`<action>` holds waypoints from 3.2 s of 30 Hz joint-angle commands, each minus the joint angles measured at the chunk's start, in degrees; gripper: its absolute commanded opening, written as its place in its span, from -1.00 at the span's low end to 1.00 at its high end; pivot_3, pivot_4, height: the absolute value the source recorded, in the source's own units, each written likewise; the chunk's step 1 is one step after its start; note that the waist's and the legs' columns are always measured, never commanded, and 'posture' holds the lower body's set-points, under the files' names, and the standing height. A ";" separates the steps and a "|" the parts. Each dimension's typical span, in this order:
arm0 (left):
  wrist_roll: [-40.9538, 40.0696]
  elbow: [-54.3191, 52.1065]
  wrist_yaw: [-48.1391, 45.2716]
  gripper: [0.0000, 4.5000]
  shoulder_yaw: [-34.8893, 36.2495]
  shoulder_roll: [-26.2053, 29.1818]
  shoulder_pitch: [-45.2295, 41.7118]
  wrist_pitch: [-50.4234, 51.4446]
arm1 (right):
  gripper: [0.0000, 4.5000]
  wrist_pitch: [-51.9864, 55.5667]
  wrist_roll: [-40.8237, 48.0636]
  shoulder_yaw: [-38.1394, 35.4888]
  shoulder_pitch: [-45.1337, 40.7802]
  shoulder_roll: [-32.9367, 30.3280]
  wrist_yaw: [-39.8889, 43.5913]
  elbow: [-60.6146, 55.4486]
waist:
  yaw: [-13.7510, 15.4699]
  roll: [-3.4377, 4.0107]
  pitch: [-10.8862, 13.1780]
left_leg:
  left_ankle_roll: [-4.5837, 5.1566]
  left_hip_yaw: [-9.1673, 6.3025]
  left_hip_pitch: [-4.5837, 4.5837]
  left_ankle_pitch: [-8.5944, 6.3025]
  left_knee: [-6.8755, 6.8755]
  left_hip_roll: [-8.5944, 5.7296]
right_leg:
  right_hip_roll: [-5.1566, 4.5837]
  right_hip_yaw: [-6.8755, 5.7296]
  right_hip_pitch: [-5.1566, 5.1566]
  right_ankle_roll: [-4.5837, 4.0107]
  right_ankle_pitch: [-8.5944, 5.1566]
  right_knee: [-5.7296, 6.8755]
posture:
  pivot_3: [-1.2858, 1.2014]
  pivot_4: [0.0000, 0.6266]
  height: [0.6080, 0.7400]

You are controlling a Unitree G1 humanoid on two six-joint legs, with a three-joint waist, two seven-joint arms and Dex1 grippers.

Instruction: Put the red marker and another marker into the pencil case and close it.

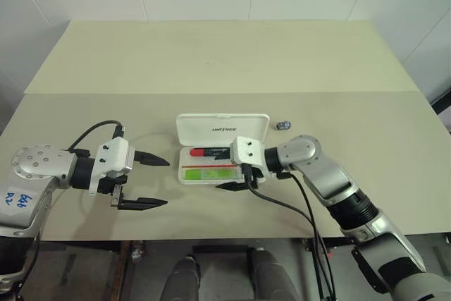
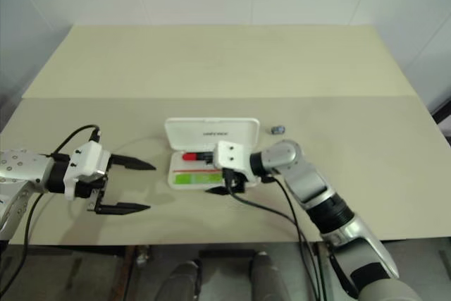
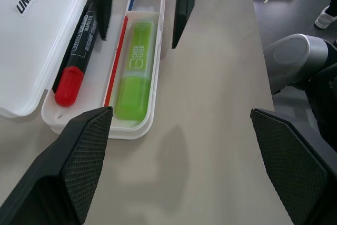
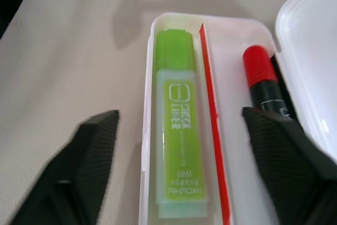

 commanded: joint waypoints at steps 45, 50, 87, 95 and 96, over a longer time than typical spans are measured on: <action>-2.28 11.23 0.63 1.00 -4.77 -5.04 -28.75 7.42 | 0.99 -25.86 0.71 -15.70 -13.18 -19.38 14.55 36.70 | -0.18 0.00 0.04 | -0.01 0.12 0.04 0.00 0.11 -0.03 | 0.00 0.08 0.06 0.09 0.05 -0.03 | 0.03 -0.52 1.00; 0.65 17.33 -1.01 1.00 -6.94 -6.50 -33.16 4.22 | 0.99 -30.69 -2.35 -15.39 -18.71 -15.01 13.26 46.93 | -0.16 0.00 0.04 | -0.02 0.11 -0.01 0.01 0.06 -0.03 | 0.00 0.08 0.01 0.10 0.05 -0.03 | 0.03 -0.52 1.00; 3.01 19.31 2.35 1.00 -8.24 -11.67 -36.58 5.05 | 0.70 -40.21 -15.91 -15.93 -29.99 -3.94 -0.95 73.55 | -1.86 0.01 0.04 | -0.14 0.05 0.07 0.08 0.10 -0.05 | 0.02 0.09 -0.02 0.11 0.05 0.28 | 0.03 -0.52 1.00; 2.64 18.37 2.34 1.00 -7.93 -11.83 -36.36 5.70 | -0.61 -38.33 -16.58 -16.06 -30.64 -4.12 -0.15 74.70 | -1.87 0.01 0.04 | -0.14 0.05 0.07 0.08 0.10 -0.05 | 0.02 0.09 -0.02 0.11 0.05 0.28 | 0.03 -0.52 1.00; 2.61 18.27 2.34 1.00 -7.88 -11.85 -36.32 5.77 | -0.77 -38.20 -16.52 -16.12 -30.65 -4.18 0.40 74.69 | -1.87 0.01 0.04 | -0.14 0.05 0.07 0.08 0.10 -0.05 | 0.02 0.09 -0.02 0.11 0.05 0.28 | 0.03 -0.52 1.00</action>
